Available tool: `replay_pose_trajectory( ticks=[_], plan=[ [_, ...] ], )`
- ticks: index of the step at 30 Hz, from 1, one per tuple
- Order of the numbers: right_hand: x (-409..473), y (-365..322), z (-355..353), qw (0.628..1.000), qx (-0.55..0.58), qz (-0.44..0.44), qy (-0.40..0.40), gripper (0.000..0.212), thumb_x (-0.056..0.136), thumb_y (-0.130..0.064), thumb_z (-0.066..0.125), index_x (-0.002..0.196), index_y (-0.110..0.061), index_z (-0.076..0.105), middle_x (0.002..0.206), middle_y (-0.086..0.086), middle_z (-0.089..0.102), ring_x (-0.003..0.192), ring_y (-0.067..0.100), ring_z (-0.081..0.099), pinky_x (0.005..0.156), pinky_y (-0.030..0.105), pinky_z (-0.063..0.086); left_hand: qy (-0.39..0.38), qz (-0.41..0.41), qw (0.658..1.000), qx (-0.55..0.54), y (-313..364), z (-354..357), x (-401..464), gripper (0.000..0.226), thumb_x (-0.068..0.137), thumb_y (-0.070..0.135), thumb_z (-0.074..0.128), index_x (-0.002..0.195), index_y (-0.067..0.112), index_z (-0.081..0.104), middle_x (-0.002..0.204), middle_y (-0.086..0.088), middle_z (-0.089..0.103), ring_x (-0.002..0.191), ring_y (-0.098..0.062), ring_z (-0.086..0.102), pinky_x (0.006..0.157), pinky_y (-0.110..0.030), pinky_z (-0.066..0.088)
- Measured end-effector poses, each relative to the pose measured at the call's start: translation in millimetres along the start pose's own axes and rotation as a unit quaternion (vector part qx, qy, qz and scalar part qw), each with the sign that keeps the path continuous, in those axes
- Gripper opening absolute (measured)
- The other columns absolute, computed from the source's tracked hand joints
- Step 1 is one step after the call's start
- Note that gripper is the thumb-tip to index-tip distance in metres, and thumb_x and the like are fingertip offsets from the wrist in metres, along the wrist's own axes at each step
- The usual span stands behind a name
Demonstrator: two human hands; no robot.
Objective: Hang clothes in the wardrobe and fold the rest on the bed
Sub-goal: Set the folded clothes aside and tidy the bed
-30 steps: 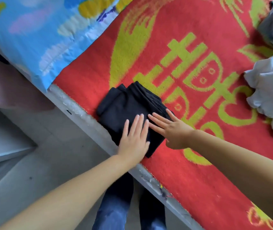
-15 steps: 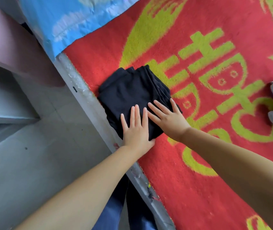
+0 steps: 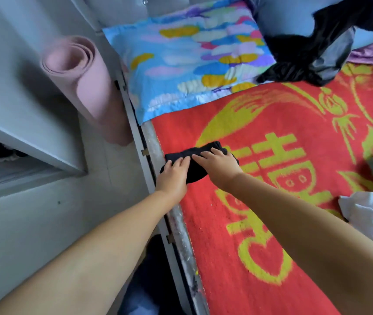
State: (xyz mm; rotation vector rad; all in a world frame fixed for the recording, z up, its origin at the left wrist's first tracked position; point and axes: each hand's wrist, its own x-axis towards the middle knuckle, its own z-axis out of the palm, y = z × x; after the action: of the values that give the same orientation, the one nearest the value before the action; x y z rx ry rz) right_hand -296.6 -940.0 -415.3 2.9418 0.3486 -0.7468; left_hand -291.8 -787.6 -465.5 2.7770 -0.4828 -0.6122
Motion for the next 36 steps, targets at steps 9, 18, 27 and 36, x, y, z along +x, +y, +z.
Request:
replay_pose_trajectory(
  ticks=[9, 18, 27, 36],
  plan=[
    [-0.2, -93.9, -158.2, 0.991, -0.062, -0.069, 0.097, 0.066, 0.096, -0.013, 0.045, 0.152, -0.028, 0.013, 0.152, 0.003, 0.029, 0.144, 0.03, 0.019, 0.11, 0.054, 0.028, 0.118, -0.058, 0.988, 0.085, -66.1, -164.3, -71.6, 0.077, 0.09, 0.017, 0.059, 0.15, 0.011, 0.012, 0.154, -0.006, 0.025, 0.142, -0.034, 0.022, 0.105, -0.046, 0.04],
    [13.2, -299.1, -243.0, 0.968, -0.119, -0.184, 0.119, 0.068, 0.094, -0.021, 0.053, 0.151, -0.028, 0.016, 0.148, 0.004, 0.035, 0.137, 0.031, 0.03, 0.103, 0.05, 0.038, 0.152, -0.14, 0.973, 0.104, -226.9, -244.4, -204.4, 0.066, 0.089, 0.019, 0.056, 0.145, 0.008, 0.022, 0.142, -0.007, 0.038, 0.133, -0.028, 0.035, 0.096, -0.043, 0.047],
    [52.8, -552.2, -251.4, 0.951, -0.111, -0.281, 0.065, 0.079, 0.088, 0.0, 0.053, 0.151, -0.029, 0.015, 0.136, 0.006, 0.046, 0.123, 0.032, 0.044, 0.089, 0.044, 0.05, 0.086, -0.198, 0.974, 0.074, -444.6, -266.7, -336.4, 0.061, 0.089, 0.015, 0.055, 0.144, 0.011, 0.027, 0.135, -0.008, 0.045, 0.122, -0.03, 0.045, 0.089, -0.043, 0.048],
    [111.9, -691.9, -268.6, 0.936, -0.094, -0.336, 0.034, 0.068, 0.086, -0.003, 0.054, 0.143, -0.031, 0.031, 0.129, 0.006, 0.051, 0.117, 0.03, 0.052, 0.081, 0.039, 0.048, 0.041, -0.254, 0.965, 0.053, -577.6, -289.1, -376.0, 0.055, 0.089, 0.016, 0.054, 0.139, 0.013, 0.031, 0.133, -0.007, 0.046, 0.121, -0.028, 0.044, 0.084, -0.041, 0.047]
  ],
)
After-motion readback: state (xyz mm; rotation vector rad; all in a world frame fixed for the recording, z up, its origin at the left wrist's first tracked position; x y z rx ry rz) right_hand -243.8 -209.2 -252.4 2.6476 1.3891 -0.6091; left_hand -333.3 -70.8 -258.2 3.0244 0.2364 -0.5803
